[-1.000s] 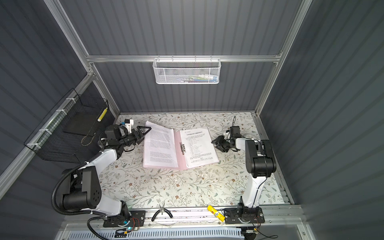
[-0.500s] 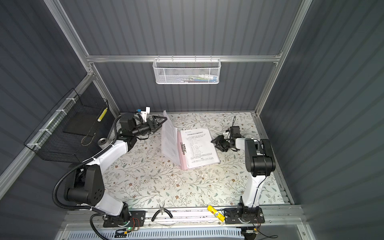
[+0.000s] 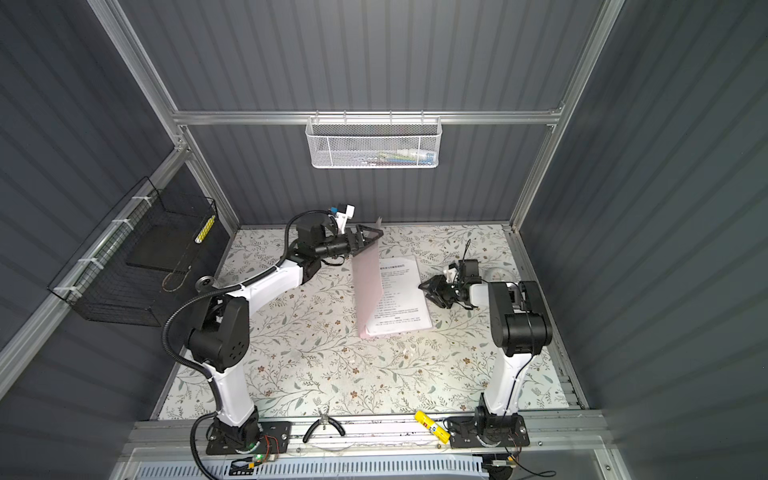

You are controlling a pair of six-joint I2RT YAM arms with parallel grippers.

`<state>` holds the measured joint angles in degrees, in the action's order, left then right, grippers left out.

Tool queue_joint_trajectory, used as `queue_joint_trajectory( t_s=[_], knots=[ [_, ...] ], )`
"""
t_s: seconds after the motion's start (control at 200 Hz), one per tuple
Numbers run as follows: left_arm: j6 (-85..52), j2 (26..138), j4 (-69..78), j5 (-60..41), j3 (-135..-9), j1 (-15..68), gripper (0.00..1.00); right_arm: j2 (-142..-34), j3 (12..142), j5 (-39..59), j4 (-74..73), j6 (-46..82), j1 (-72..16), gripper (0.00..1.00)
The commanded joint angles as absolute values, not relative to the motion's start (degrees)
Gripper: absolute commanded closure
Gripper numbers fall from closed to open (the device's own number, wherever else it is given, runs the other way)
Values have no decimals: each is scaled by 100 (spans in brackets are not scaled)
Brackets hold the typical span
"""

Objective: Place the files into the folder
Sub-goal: 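Swing the folder cover over onto the clip side with the left gripper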

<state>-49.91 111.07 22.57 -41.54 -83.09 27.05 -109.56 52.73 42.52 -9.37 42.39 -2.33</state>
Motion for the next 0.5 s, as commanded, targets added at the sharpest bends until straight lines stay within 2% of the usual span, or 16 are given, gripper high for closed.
queue_joint_trajectory(
  t_s=[0.0,0.265,0.495],
  knots=[
    [-5045,11364,2380,-4094,-8566,2876,8,-10898,4898,4042,-643,4357,-281,47],
    [-4245,11806,1505,-3639,-8773,3225,9,-10313,4754,3431,-80,3969,-172,47],
    [-2743,12182,-260,-2356,-9379,3592,7,-9660,4972,2564,864,3429,-105,45]
  ],
)
